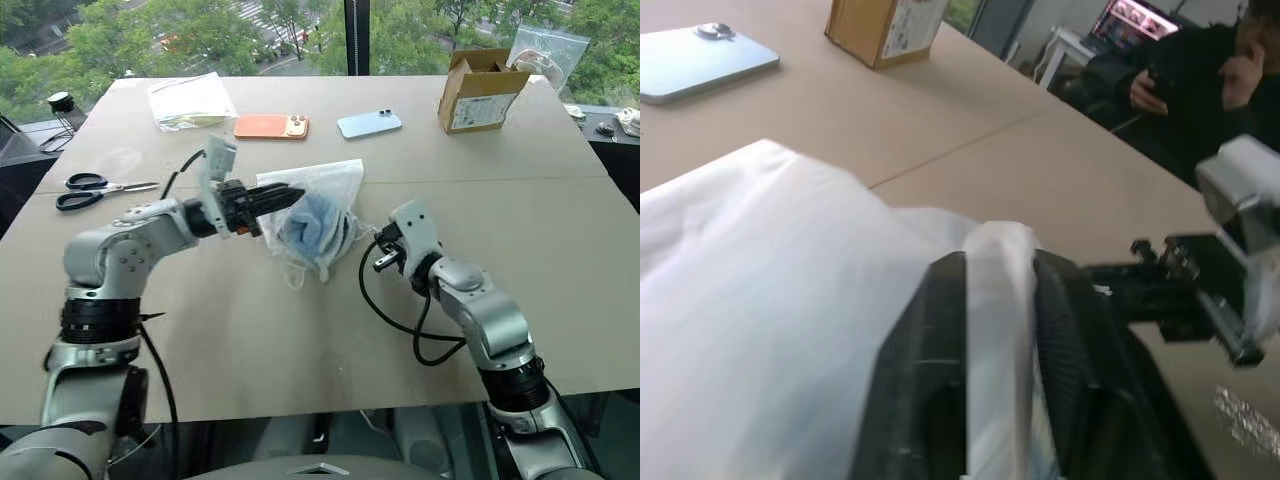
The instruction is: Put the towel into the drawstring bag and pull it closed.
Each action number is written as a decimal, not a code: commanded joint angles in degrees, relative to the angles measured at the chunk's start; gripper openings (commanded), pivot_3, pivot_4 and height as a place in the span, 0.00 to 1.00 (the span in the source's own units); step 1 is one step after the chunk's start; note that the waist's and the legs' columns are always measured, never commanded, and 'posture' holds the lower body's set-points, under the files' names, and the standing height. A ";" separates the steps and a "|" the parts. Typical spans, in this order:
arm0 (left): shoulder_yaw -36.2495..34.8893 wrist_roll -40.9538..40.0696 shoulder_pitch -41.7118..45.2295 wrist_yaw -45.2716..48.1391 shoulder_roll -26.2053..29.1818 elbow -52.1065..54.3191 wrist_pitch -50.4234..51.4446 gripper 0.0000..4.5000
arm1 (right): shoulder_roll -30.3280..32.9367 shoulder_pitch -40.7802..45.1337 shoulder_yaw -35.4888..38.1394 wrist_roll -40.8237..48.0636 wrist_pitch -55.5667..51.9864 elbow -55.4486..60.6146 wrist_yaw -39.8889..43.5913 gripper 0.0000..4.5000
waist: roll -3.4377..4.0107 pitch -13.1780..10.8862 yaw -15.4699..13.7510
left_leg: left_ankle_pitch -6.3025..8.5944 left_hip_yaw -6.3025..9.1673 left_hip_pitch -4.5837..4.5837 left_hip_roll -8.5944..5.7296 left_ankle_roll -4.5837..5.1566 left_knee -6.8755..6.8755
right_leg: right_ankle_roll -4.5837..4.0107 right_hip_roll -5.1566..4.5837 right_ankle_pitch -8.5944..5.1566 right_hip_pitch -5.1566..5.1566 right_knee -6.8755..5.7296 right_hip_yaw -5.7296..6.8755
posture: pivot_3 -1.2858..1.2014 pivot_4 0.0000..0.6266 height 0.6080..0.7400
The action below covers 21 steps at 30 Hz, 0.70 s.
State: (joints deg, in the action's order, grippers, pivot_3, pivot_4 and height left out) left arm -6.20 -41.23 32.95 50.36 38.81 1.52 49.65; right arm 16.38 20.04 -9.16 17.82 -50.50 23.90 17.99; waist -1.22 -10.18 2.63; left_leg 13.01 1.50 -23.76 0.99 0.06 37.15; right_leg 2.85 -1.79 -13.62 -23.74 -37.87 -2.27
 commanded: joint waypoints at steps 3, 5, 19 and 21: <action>-8.15 -3.87 -9.10 8.71 11.20 2.39 3.62 0.67 | -0.82 0.75 0.74 2.38 -1.80 4.93 0.70 0.00 | -0.02 0.00 -0.10 | 0.00 0.05 -0.02 0.05 0.00 -0.01 | -0.01 0.00 -0.01 -0.04 0.00 0.00 | 0.52 0.24 1.00; -9.88 -4.22 -14.86 11.38 14.76 4.85 4.02 0.67 | -1.02 0.90 0.77 2.61 -1.99 4.92 0.84 0.00 | -0.03 -0.01 -0.12 | 0.00 0.03 -0.04 0.08 0.00 0.00 | -0.01 -0.02 -0.01 -0.06 0.01 -0.03 | 0.52 0.24 1.00; 6.29 18.11 -20.89 -6.08 -2.47 9.60 -16.25 0.67 | 0.68 1.93 0.89 2.61 -2.06 3.97 1.78 0.00 | -0.06 0.01 -1.64 | 0.00 -0.04 -0.08 0.02 0.01 0.18 | -0.02 -0.05 0.01 0.05 -0.01 0.19 | 0.52 0.24 1.00; 9.28 21.66 -20.23 -6.42 -3.36 6.98 -19.51 0.61 | 1.30 2.02 0.92 2.62 -2.44 4.33 1.81 0.00 | -0.04 0.01 -1.15 | 0.00 -0.05 0.01 0.06 0.01 0.12 | -0.02 0.00 0.01 0.03 -0.03 0.00 | 0.52 0.24 1.00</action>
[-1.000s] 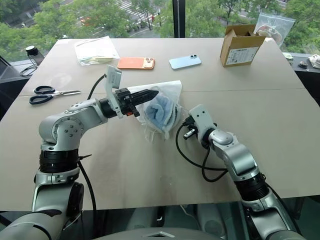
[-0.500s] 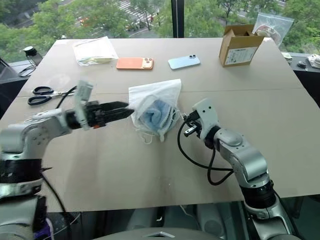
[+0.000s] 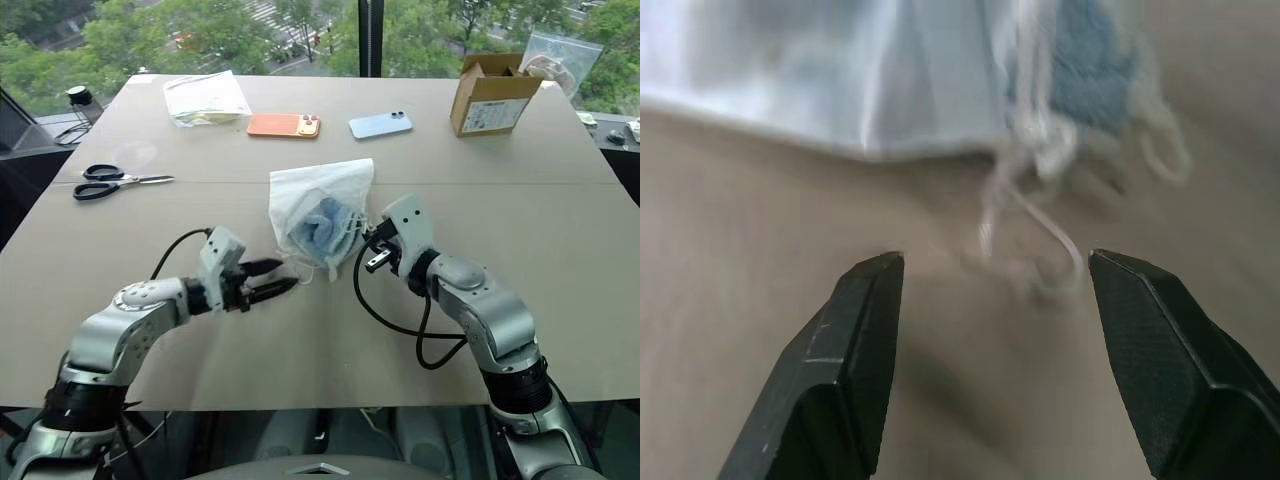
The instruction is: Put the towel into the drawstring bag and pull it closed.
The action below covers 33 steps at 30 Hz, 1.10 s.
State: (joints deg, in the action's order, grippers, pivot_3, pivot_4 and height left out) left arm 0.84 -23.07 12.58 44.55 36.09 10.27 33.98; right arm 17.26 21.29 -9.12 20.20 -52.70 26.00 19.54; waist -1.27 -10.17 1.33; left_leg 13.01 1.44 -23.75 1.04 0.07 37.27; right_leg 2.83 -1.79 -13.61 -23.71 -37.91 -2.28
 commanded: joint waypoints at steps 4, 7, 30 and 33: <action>4.54 5.85 -0.15 1.04 -1.18 -3.53 -7.11 0.30 | 1.19 0.83 1.10 0.53 -1.00 3.06 0.25 0.00 | 0.01 0.01 0.36 | 0.00 0.00 -0.02 -0.02 0.00 -0.04 | 0.00 -0.03 0.00 0.00 0.01 0.04 | 0.52 0.24 1.00; 3.97 5.92 -0.53 1.42 -1.28 -4.38 -8.21 0.03 | 1.41 0.86 2.08 0.84 -1.28 3.35 0.10 0.00 | 0.00 0.01 0.37 | 0.00 0.01 -0.02 -0.04 0.00 -0.03 | 0.01 -0.07 0.00 0.01 0.02 0.03 | 0.52 0.24 1.00; -22.55 -27.28 38.62 5.34 7.49 -25.19 20.62 0.03 | 6.06 32.57 38.22 42.92 -0.16 -6.31 -11.22 0.00 | 0.27 -0.62 0.75 | 0.06 0.35 -0.40 -0.39 0.13 0.01 | 0.11 -0.43 -0.28 -0.06 -0.07 0.66 | 0.52 0.24 1.00; -21.52 -26.23 35.87 5.01 7.38 -23.05 20.39 0.03 | 6.54 31.08 39.81 45.46 1.16 -5.49 -15.75 0.00 | 0.27 -0.62 1.13 | 0.04 0.39 -0.79 -0.38 0.10 0.00 | 0.11 -0.49 -0.27 -0.52 -0.12 0.49 | 0.52 0.24 1.00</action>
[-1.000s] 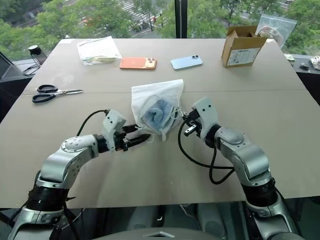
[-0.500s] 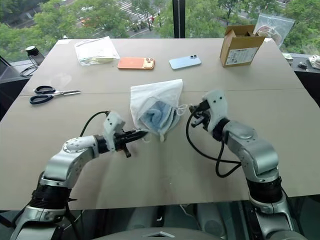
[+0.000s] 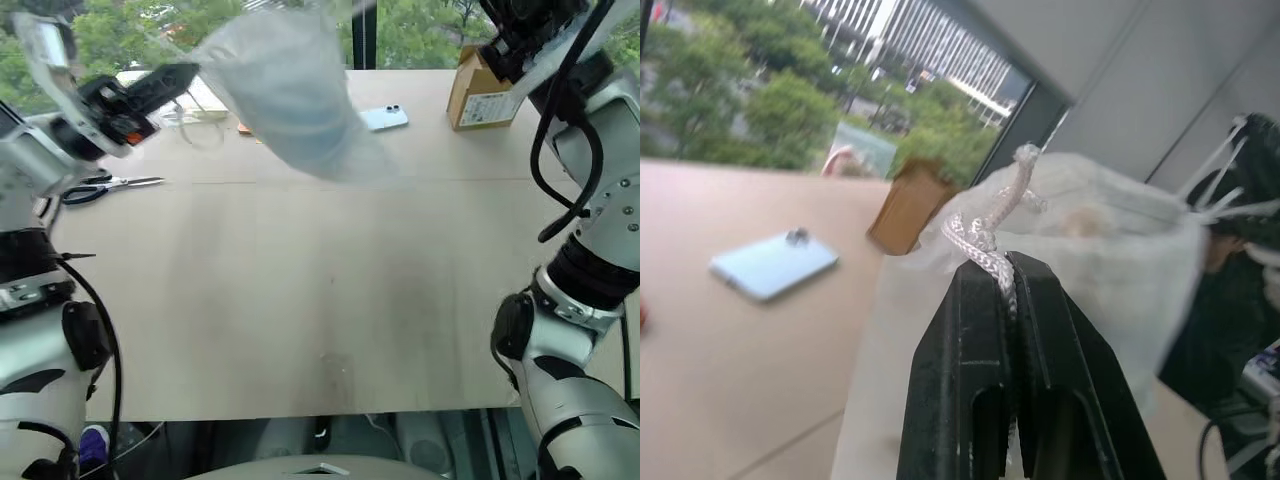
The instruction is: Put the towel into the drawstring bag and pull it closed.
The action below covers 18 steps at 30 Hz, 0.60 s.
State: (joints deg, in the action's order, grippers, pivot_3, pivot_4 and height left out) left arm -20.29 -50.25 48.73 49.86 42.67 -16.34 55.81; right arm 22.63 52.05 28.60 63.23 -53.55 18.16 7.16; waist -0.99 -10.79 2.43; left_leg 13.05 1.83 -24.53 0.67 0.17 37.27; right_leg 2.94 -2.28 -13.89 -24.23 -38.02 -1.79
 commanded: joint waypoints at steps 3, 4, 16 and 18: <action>1.54 7.07 -0.24 -2.05 2.22 -0.55 -6.29 0.03 | 5.54 -2.99 3.46 -1.96 2.82 2.58 -6.27 0.00 | 0.00 0.00 -0.15 | -0.13 -0.03 -0.33 -0.01 -0.22 0.04 | 0.00 0.00 0.01 -0.41 -0.12 -0.07 | 0.52 0.24 1.00; 2.50 9.29 -0.21 -2.28 2.76 -1.77 -8.01 0.03 | 6.72 -3.71 3.91 -2.95 3.20 2.28 -7.24 0.00 | 0.00 0.00 -0.23 | -0.13 -0.04 -0.33 -0.01 -0.22 0.03 | 0.00 0.00 0.01 -0.41 -0.11 -0.07 | 0.52 0.24 1.00; 3.90 29.05 7.48 -23.51 1.16 -23.79 -30.59 0.03 | 13.60 -5.20 6.87 -25.92 17.37 -9.07 -21.93 0.00 | -0.01 0.00 -0.49 | 0.00 -0.37 -0.26 -0.07 0.02 0.14 | 0.01 0.00 0.02 -0.38 -0.29 -0.19 | 0.52 0.24 1.00; 2.62 29.34 8.61 -26.49 1.16 -26.21 -33.51 0.03 | 15.38 -6.06 6.36 -29.55 19.28 -9.98 -21.75 0.00 | -0.01 0.00 -0.52 | -0.01 -0.41 -0.27 -0.07 0.02 0.13 | 0.02 -0.01 0.02 -0.41 -0.29 -0.22 | 0.52 0.24 1.00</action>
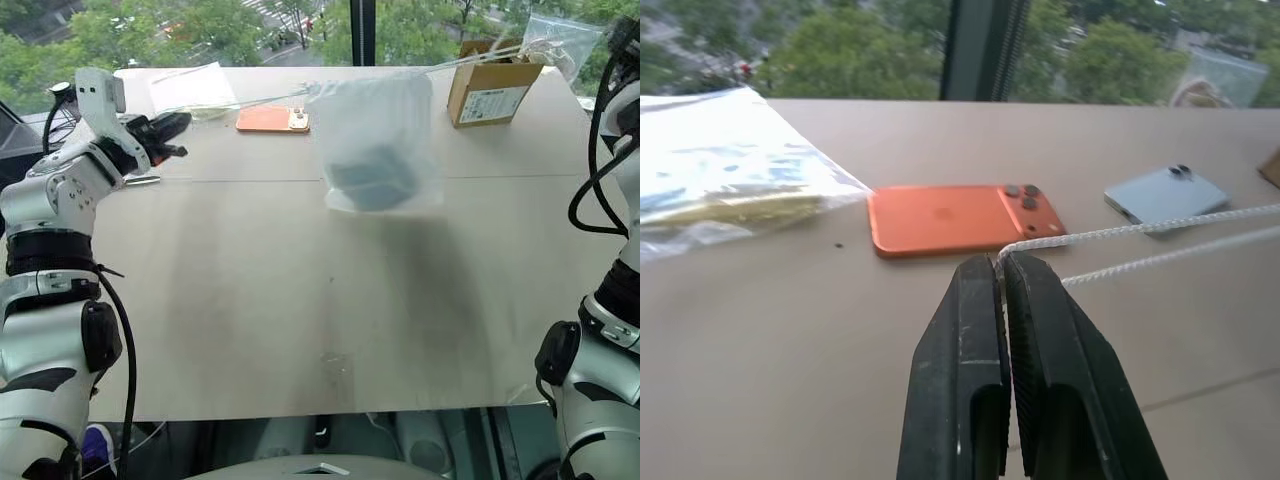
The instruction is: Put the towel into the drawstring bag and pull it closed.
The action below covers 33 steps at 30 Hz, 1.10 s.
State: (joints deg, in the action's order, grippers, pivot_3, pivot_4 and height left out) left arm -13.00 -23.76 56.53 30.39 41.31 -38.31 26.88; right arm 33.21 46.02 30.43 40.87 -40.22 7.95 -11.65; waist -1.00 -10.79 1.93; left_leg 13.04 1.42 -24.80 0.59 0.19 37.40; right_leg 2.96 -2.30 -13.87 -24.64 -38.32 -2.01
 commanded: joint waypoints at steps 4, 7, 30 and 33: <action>-4.91 2.91 1.61 -8.75 2.69 -5.84 -8.94 0.03 | 7.88 -1.31 2.83 -11.58 8.67 -0.24 -0.65 0.00 | 0.00 0.00 0.11 | 0.00 -0.04 -0.03 0.00 0.00 -0.01 | 0.00 -0.01 0.00 -0.04 0.02 -0.02 | 0.52 0.24 1.00; -4.79 2.49 1.67 -8.33 2.77 -5.99 -10.51 0.03 | 10.07 -2.53 2.02 -13.99 10.38 -0.51 1.36 0.00 | 0.00 0.00 0.18 | 0.00 -0.07 0.00 0.00 0.00 0.00 | 0.00 0.00 0.00 -0.03 0.00 -0.06 | 0.52 0.24 1.00; 3.93 -7.74 -47.27 24.33 -1.16 46.87 -2.05 0.55 | 13.50 -51.40 -22.39 -9.05 8.08 26.71 44.30 0.56 | 0.00 0.25 0.01 | 0.03 0.02 0.95 0.12 0.03 0.56 | 0.07 0.21 0.01 0.98 -0.25 -0.19 | 0.52 0.24 1.00; -0.05 -10.63 -53.58 27.41 2.38 50.19 -0.09 0.87 | 13.39 -59.49 -15.49 -10.19 11.07 29.14 46.48 0.88 | 0.00 0.25 -0.08 | 0.03 0.04 1.03 0.25 0.03 0.51 | 0.10 0.22 0.01 0.99 -0.21 -0.29 | 0.52 0.24 1.00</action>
State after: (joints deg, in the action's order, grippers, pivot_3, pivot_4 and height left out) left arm -10.27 -31.92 4.26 55.74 42.21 7.85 26.44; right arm 46.50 -11.79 10.32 30.75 -32.22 33.30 33.40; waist -1.01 -10.54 1.85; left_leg 13.08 1.45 -23.75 0.97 0.22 37.94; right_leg 3.08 -2.08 -13.86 -23.63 -38.53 -2.30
